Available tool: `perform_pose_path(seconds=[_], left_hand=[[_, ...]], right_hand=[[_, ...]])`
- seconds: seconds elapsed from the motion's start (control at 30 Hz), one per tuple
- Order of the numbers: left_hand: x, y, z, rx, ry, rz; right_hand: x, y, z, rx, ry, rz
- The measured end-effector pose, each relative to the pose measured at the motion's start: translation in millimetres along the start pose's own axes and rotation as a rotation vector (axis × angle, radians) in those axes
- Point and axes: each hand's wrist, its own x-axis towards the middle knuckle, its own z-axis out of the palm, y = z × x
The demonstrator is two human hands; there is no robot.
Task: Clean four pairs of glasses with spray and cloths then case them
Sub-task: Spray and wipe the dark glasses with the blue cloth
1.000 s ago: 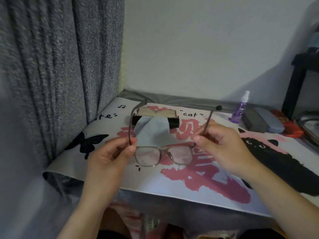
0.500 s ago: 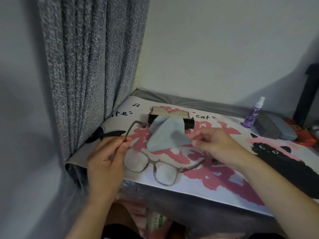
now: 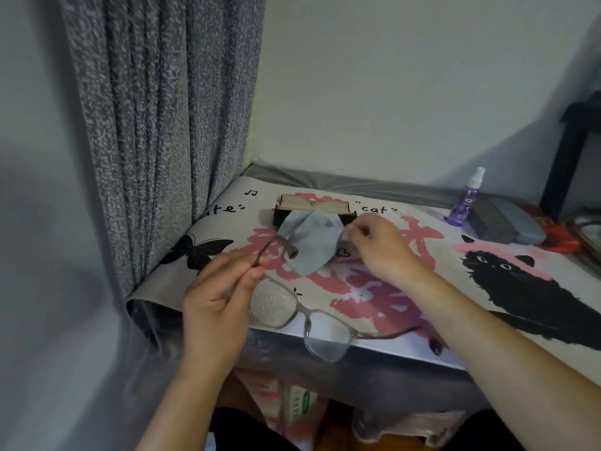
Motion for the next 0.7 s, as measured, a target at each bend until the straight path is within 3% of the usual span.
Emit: perform_pose_path(seconds=[0.17,0.33,0.53,0.7], left_hand=[[-6,23,17,-0.041,-0.079,0.062],[-17,53,37,-0.176,-0.150,0.003],[-31,76,46,-0.245,-0.225,0.044],[-42,76,39,-0.216,-0.240,0.030]], right_hand=[[-18,-42,-75,0.103,0.141,-0.186],[-53,-77,-135,0.099,-0.004,-0.112],[-69,-65,-136,0.086,-0.069,0.014],[-70,-53,-120,0.386,-0.207,0.158]])
